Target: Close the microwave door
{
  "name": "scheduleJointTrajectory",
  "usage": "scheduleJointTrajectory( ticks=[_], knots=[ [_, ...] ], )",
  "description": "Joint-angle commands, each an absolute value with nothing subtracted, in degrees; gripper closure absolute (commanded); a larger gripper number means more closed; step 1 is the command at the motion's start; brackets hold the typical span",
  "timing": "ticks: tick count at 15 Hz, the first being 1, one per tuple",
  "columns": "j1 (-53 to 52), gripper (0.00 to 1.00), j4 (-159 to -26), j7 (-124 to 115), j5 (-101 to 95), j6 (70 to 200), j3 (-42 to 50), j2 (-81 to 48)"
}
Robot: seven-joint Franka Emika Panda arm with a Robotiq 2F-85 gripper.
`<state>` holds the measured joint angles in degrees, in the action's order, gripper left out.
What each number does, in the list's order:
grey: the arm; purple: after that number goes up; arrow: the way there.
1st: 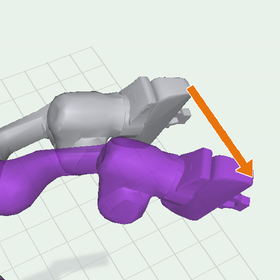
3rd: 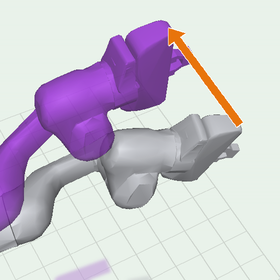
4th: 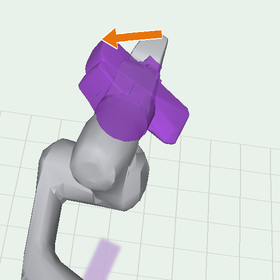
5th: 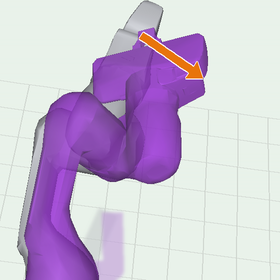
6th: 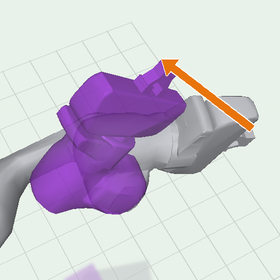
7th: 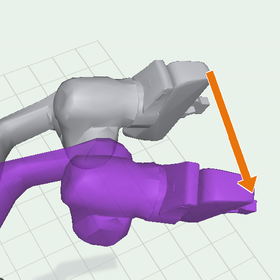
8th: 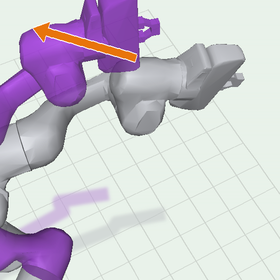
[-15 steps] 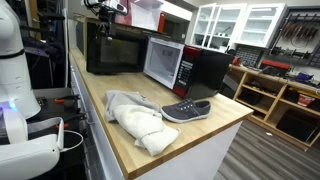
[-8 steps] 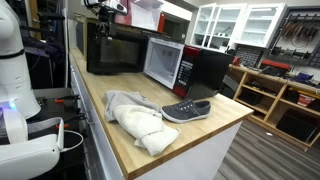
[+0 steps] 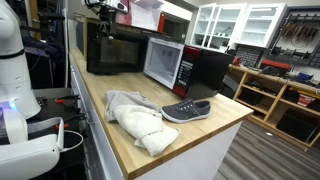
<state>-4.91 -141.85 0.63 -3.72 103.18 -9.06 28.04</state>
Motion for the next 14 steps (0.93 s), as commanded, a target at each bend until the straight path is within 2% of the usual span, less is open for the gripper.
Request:
scheduleJointTrajectory(
  ticks=[1, 14],
  knots=[
    [-5.4, 0.00, -138.7, -0.2, -7.3, 104.1, -9.2, 27.0],
    [-7.5, 0.00, -121.2, -4.8, -10.4, 109.6, -13.7, 22.9]
  ],
)
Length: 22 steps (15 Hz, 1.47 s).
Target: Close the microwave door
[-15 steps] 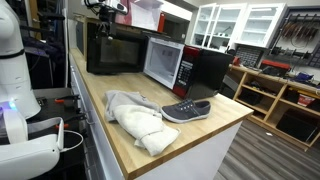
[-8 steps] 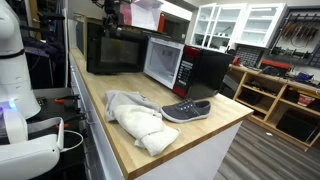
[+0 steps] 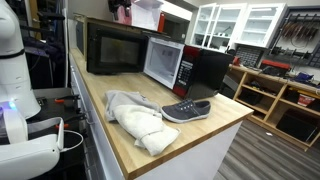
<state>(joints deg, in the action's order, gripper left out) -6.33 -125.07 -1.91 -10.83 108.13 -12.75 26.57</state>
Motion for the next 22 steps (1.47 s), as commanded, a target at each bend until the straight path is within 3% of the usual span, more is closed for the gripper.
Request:
scheduleJointTrajectory(
  ticks=[1, 10, 22],
  knots=[
    [-8.0, 0.00, -120.5, -5.3, -9.6, 110.1, -14.0, 22.1],
    [-14.2, 0.00, -117.9, 2.1, 7.6, 117.1, -12.7, 16.0],
    [-15.0, 0.00, -123.1, 4.9, 11.3, 110.1, -13.8, 16.4]
  ],
)
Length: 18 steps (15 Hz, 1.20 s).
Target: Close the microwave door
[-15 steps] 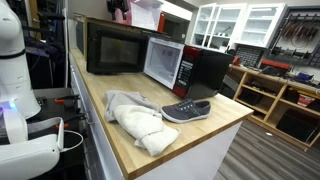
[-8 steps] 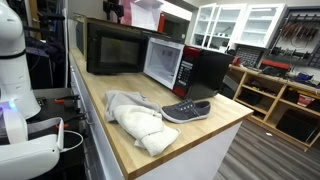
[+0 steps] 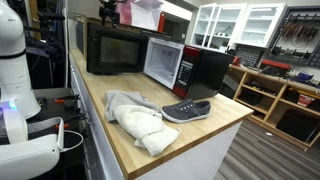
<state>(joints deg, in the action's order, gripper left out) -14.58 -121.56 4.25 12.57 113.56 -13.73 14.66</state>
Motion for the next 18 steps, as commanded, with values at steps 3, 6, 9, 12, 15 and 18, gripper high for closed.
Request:
scheduleJointTrajectory(
  ticks=[3, 6, 9, 12, 15, 18],
  knots=[
    [-15.1, 0.32, -123.5, 4.4, 9.0, 105.9, -14.3, 16.7],
    [-14.9, 0.57, -123.7, 4.2, 5.3, 101.6, -14.8, 16.8],
    [-14.7, 0.80, -124.1, 4.1, 0.0, 98.5, -15.2, 17.0],
    [-14.7, 0.99, -124.7, 4.4, -4.2, 96.5, -15.1, 17.4],
    [-14.7, 1.00, -125.3, 4.7, -6.9, 95.5, -14.9, 17.7],
    [-14.7, 1.00, -126.0, 5.2, -9.2, 95.7, -14.7, 18.3]
  ],
)
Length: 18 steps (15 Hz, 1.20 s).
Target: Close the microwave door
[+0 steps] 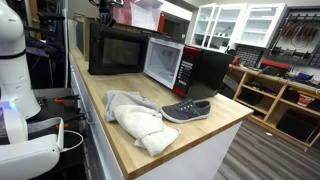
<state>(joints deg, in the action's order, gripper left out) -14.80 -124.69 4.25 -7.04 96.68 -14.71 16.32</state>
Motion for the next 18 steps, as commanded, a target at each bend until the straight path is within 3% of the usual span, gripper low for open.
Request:
scheduleJointTrajectory(
  ticks=[1, 18],
  knots=[
    [-14.7, 1.00, -126.4, 5.4, -10.0, 96.0, -14.7, 18.6],
    [-11.7, 1.00, -137.2, 7.7, -32.3, 104.8, -10.5, 21.4]
  ],
)
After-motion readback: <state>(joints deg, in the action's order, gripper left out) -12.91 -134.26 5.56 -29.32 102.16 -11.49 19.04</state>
